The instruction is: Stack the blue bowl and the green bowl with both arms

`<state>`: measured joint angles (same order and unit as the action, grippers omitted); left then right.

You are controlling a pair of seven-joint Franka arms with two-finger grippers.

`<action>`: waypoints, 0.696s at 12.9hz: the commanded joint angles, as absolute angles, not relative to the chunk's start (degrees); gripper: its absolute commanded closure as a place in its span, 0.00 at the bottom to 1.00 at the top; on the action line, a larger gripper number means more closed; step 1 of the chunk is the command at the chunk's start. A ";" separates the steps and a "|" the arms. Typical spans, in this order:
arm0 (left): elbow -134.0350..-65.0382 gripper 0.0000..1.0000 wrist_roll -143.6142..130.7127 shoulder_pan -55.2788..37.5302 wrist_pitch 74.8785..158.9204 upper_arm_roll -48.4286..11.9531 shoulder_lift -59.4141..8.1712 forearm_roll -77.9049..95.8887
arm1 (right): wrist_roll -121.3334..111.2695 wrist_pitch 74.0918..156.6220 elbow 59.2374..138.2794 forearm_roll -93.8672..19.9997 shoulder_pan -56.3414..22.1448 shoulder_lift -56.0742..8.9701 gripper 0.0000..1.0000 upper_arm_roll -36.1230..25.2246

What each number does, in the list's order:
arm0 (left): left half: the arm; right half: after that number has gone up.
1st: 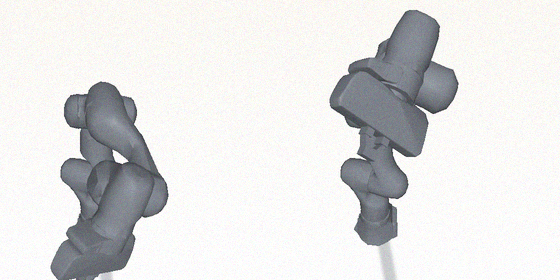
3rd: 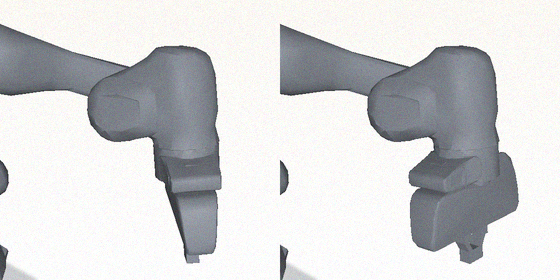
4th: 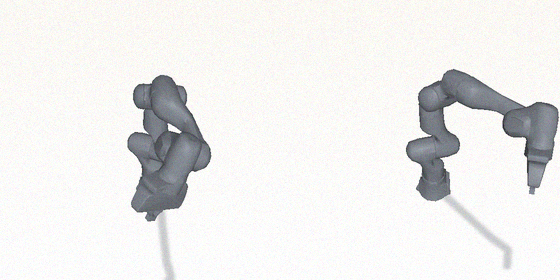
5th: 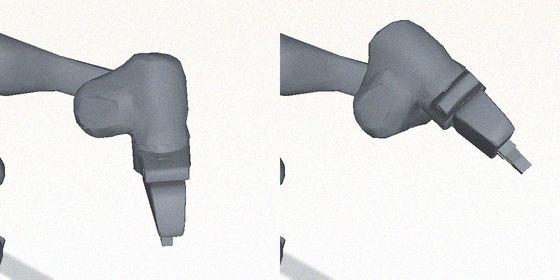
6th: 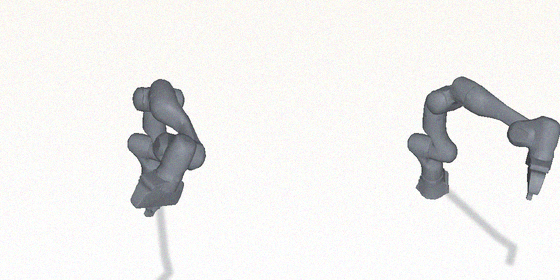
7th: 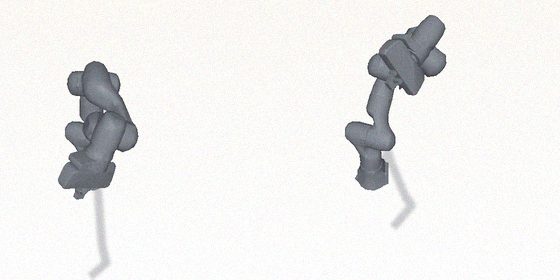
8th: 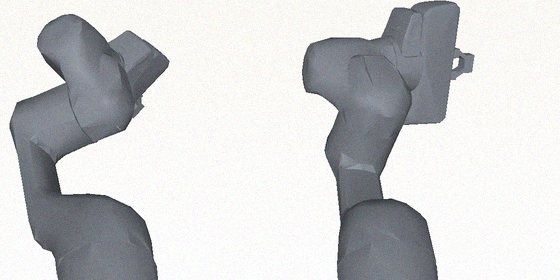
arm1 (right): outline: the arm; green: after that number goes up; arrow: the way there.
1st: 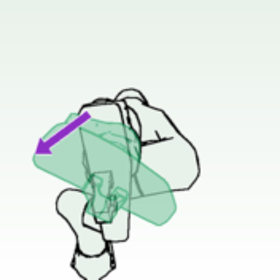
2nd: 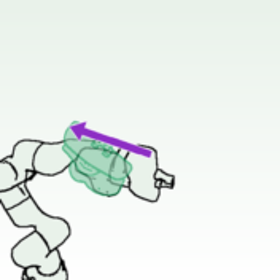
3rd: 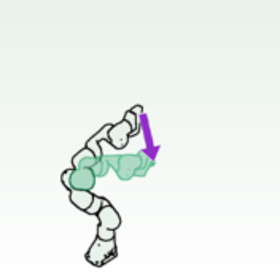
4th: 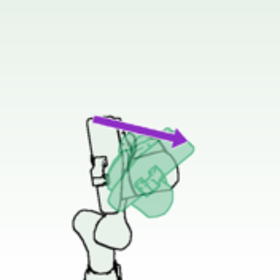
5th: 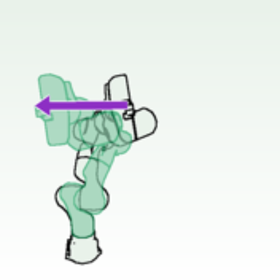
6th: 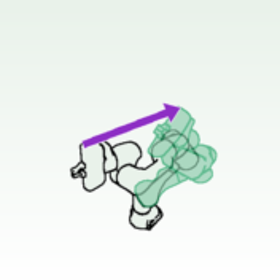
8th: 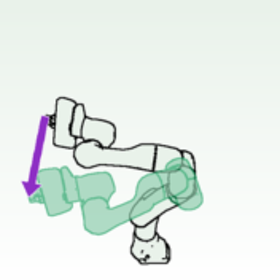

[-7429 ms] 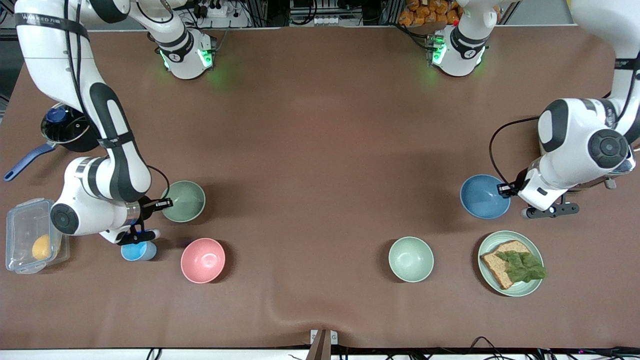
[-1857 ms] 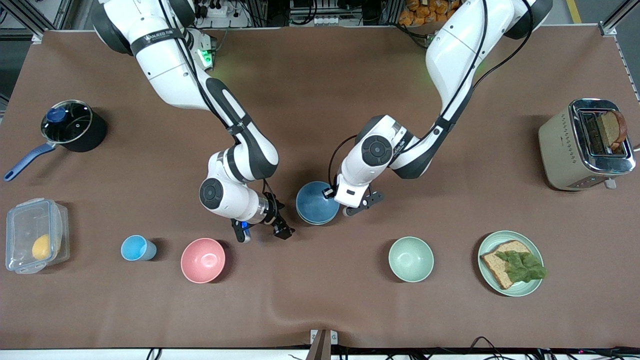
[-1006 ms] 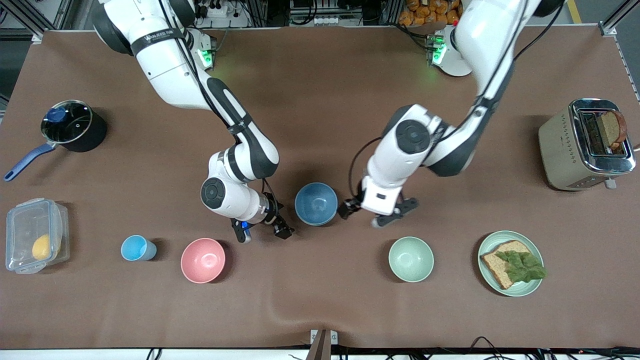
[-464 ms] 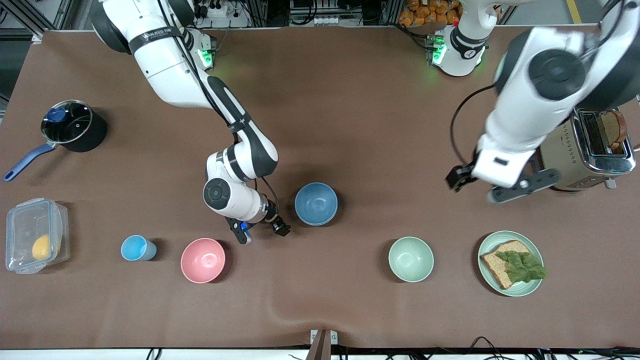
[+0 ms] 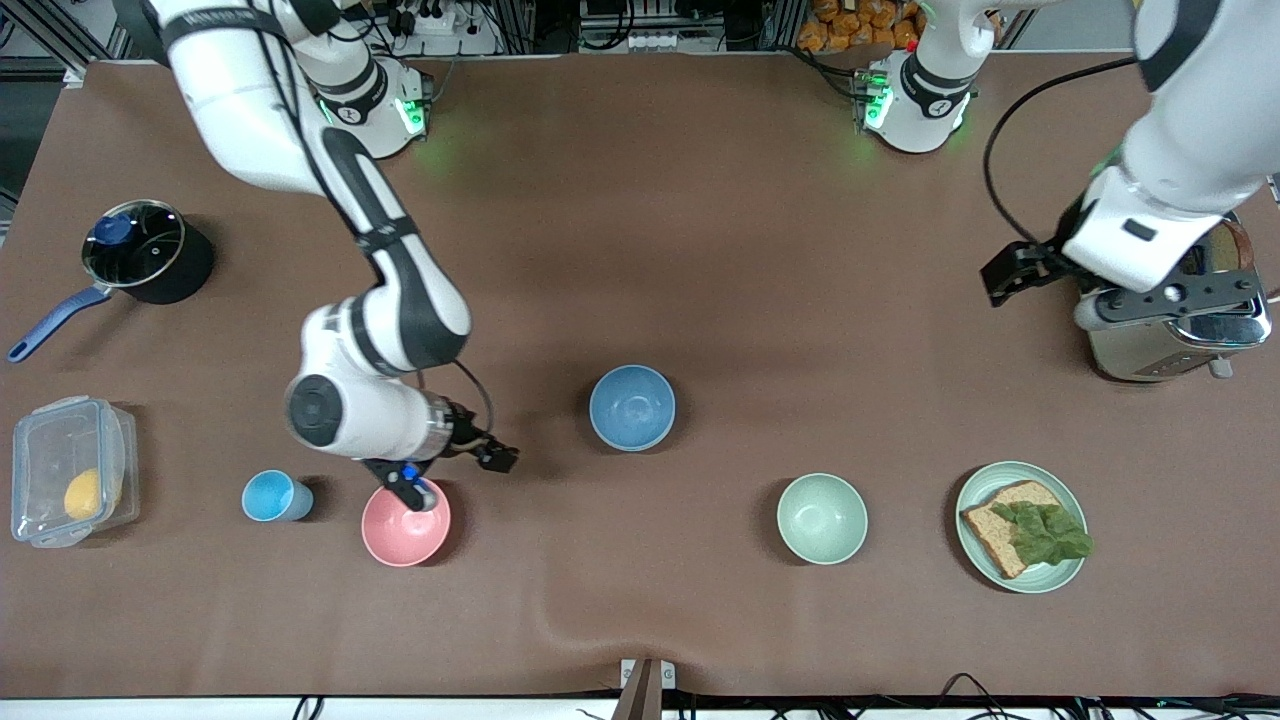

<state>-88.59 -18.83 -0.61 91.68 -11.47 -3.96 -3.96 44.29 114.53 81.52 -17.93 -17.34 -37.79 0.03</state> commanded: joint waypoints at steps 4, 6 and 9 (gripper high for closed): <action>-90.26 0.00 -16.69 -1.06 89.21 -9.58 -0.54 -2.29 | 22.00 95.30 84.20 -11.28 -7.40 -21.30 0.00 -0.88; -90.27 0.00 -16.62 -0.79 89.03 -9.93 0.18 -2.28 | 19.08 89.41 84.29 -6.18 -7.29 -14.45 0.00 -0.88; -90.26 0.00 -16.00 -0.62 88.95 -9.67 0.18 -2.02 | 11.11 87.36 87.79 -3.87 -6.25 -6.00 0.00 -0.62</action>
